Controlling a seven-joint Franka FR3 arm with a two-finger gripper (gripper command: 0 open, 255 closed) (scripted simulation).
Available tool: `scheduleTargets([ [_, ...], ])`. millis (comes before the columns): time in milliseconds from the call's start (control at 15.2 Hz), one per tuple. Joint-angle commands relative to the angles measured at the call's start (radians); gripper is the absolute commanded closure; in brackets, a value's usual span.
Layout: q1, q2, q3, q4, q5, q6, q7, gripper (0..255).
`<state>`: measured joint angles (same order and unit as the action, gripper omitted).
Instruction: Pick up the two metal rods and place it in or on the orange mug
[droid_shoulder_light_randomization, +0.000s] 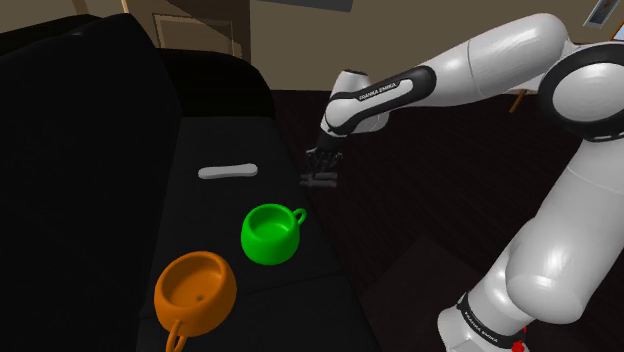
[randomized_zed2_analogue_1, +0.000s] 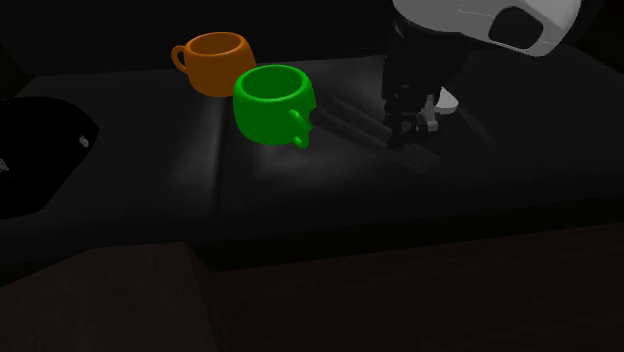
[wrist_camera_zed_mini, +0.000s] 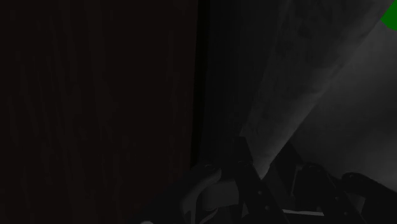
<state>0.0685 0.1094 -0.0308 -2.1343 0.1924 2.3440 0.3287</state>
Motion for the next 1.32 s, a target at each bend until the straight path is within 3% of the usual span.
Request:
scheduleTargets([
  [0, 0.0, -0.017, -0.001, 0.008, -0.005, -0.025, 0.007, 255],
  [858, -0.001, -0.088, -0.004, 0.094, -0.029, -0.179, 0.037, 255],
  [1254, 0.07, -0.127, 0.067, 0.043, -0.046, -0.149, 0.186, 255],
])
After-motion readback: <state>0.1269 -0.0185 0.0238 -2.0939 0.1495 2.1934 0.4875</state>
